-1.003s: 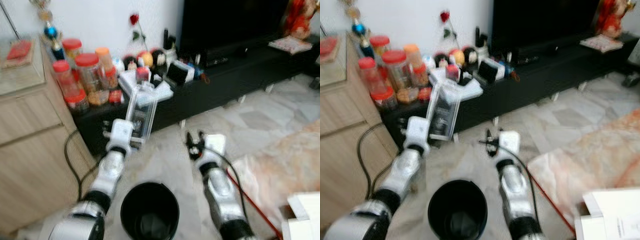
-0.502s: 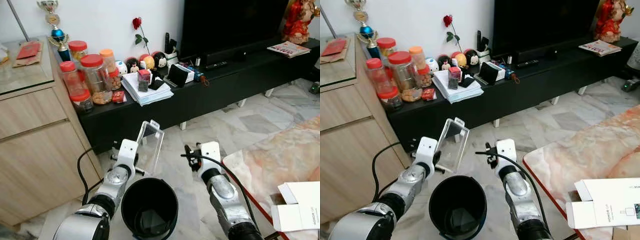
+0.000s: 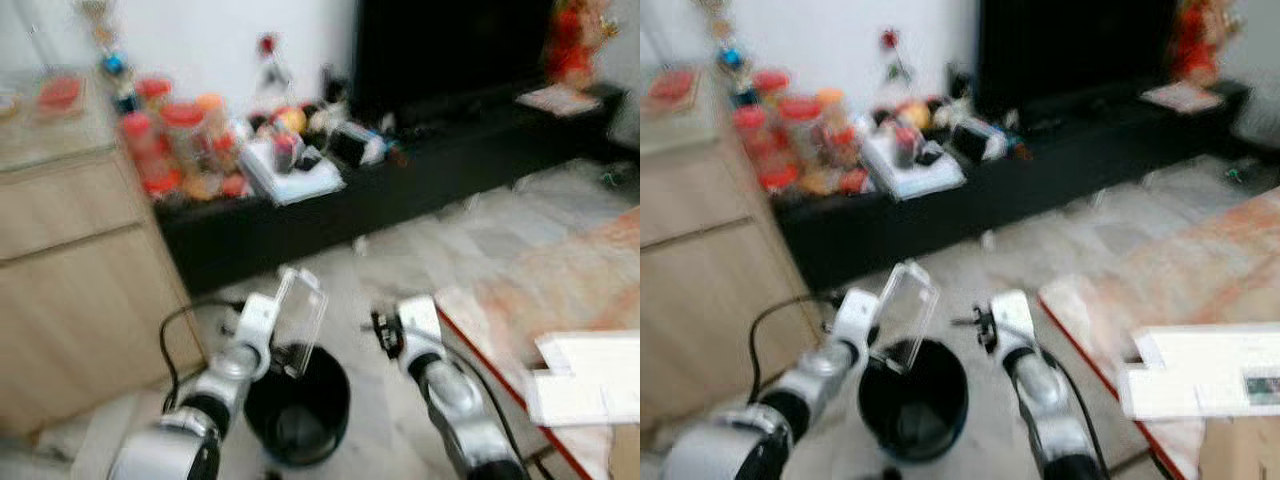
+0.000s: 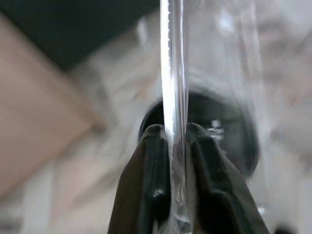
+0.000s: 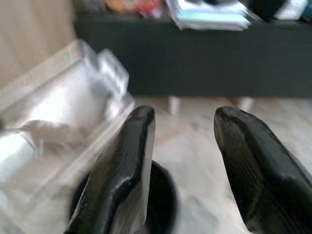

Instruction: Picking trash to rubbish bin

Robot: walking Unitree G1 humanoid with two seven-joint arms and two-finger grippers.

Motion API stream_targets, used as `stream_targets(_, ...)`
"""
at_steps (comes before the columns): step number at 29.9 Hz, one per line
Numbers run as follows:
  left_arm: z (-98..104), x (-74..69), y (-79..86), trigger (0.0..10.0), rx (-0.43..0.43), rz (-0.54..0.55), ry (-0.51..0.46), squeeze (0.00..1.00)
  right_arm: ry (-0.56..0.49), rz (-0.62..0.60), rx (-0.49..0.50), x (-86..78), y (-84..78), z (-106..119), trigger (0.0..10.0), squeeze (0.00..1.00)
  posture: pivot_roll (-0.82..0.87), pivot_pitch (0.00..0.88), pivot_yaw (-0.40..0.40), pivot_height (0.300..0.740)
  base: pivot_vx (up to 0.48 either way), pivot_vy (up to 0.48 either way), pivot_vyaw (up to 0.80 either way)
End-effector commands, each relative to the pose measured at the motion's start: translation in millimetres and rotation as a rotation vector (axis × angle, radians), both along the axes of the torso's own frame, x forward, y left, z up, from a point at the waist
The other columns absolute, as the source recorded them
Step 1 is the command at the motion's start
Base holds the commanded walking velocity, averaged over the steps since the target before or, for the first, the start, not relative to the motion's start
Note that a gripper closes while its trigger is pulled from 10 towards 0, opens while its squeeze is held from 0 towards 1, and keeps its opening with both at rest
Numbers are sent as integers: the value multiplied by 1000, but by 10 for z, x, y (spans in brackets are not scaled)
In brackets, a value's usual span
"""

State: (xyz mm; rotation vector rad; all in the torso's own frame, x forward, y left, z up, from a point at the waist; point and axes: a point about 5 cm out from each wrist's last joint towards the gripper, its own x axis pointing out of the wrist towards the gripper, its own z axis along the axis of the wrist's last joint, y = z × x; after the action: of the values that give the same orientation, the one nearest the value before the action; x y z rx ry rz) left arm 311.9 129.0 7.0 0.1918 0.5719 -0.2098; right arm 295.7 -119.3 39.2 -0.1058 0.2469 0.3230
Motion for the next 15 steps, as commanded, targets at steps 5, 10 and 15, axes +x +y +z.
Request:
stream_targets(5, 76, 69, -13, 10000, -17, 18, -27, 0, 1, 6, -1, -2, 2, 14, 10000, 0, 134, 48, 7, 740, 0, 0, 0)
stream_targets(10, 86, 76, -10, 10000, -32, 29, -34, 0, 3, 8, 7, -10, 10, 16, 10000, 0, 134, 48, 7, 740, 0, 0, 0)
stream_targets(15, 86, 78, 9, 10000, -28, 36, -32, 0, 3, 9, 12, -9, 18, 20, 10000, 0, 133, 49, 7, 740, 0, 0, 0)
